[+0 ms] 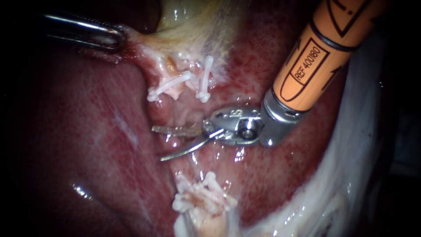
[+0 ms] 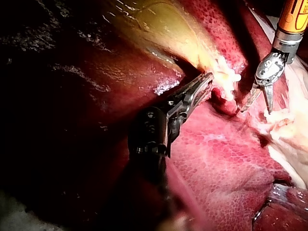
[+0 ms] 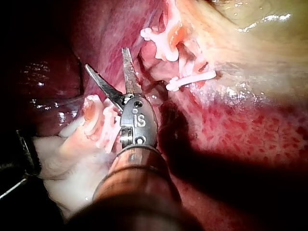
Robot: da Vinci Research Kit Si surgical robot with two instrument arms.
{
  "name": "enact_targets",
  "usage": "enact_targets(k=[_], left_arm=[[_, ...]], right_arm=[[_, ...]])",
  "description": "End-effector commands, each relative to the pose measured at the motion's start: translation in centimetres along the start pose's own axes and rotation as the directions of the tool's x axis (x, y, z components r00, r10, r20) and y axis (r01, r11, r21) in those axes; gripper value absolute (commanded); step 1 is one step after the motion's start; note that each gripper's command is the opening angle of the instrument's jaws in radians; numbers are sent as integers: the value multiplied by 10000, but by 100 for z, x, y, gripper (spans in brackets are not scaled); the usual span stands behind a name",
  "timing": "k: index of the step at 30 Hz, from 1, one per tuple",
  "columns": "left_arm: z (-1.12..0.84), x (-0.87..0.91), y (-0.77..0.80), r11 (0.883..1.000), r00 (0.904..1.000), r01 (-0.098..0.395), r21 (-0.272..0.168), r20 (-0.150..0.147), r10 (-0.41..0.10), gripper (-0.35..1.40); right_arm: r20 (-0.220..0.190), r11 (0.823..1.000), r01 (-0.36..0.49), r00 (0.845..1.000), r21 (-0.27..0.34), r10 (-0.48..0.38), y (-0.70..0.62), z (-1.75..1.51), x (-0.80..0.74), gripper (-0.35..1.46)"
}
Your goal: Go back from the cut right tube
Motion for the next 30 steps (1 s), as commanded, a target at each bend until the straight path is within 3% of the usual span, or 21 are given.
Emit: enact_targets(k=[1, 3, 5, 8, 11, 13, 17, 24, 30], left_arm=[[0, 0, 0, 10000, 10000, -1, -7, 1, 1, -35], [0, 0, 0, 10000, 10000, -1, -5, 1, 1, -35], [0, 0, -1, 10000, 10000, -2, -6, 1, 2, -35], [0, -1, -1, 10000, 10000, -6, -7, 2, 6, -35], [1, -3, -2, 10000, 10000, -14, -4, 2, 14, -35], [2, -3, -3, 10000, 10000, -18, -3, 2, 18, -35], [2, -3, -3, 10000, 10000, -18, -2, 1, 18, -35], [4, -4, -3, 10000, 10000, -22, 16, -3, 22, -35], [6, -5, -2, 10000, 10000, -28, 37, -8, 28, -35]], right_arm=[[-22, 9999, 1, 10000, -113, -1, -1, -3, -1, 143], [-175, 9985, -12, 9998, -550, 2, -7, -11, -3, 143], [-240, 9912, 527, 9981, -1214, -560, -14, -19, -6, 143], [132, 9629, 1652, 9860, -2136, -1662, -28, -36, -10, 143], [1394, 9231, 2671, 9616, -2765, -2365, -39, -54, -14, 143], [2411, 8930, 3362, 9321, -2991, -2701, -45, -69, -15, 143], [3355, 8598, 3916, 8989, -3275, -2816, -55, -101, -12, 145], [3571, 8379, 4066, 8918, -3640, -2777, -66, -146, -11, 145], [3518, 8546, 3947, 8950, -3374, -2745, -66, -161, -13, 145]])
